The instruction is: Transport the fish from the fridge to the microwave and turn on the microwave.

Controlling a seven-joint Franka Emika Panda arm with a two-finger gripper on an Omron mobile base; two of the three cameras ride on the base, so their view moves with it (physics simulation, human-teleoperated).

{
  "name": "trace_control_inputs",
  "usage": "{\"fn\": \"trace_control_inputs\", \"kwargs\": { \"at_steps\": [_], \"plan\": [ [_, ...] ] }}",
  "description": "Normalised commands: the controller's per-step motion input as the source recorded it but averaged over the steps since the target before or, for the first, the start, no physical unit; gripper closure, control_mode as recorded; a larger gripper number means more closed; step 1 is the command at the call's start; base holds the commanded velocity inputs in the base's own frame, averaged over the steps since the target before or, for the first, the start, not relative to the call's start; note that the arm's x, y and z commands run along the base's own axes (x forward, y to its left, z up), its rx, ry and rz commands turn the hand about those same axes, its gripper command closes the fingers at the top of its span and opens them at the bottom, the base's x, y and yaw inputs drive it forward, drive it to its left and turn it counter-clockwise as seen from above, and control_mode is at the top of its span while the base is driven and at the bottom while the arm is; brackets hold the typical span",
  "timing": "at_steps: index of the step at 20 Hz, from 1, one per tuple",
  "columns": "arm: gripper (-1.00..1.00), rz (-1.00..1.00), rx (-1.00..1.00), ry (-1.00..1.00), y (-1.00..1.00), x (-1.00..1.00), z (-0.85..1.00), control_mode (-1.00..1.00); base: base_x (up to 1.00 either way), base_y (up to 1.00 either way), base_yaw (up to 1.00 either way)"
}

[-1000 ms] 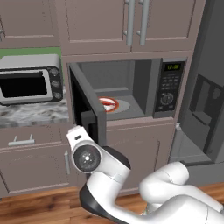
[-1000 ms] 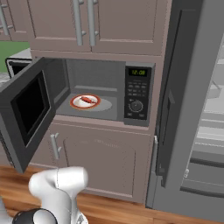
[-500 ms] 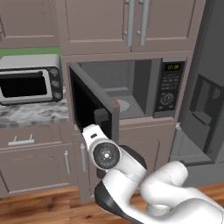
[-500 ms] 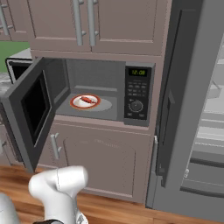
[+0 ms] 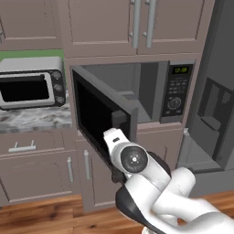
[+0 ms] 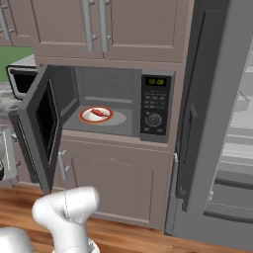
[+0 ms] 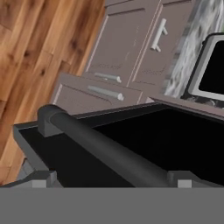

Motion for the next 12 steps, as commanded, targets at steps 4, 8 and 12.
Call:
{"fn": "trace_control_inputs", "kwargs": {
  "at_steps": [4,8,12],
  "plan": [
    [-1.00,0.00,0.00,0.00,-0.40,0.08,0.00,-1.00,0.00,0.00,0.00],
    [-1.00,-0.01,-0.01,0.00,-0.38,0.13,0.00,-1.00,0.00,0.00,0.00],
    [-1.00,-0.04,-0.02,0.03,-0.35,0.23,0.00,-1.00,0.00,0.00,0.00]
  ]
}}
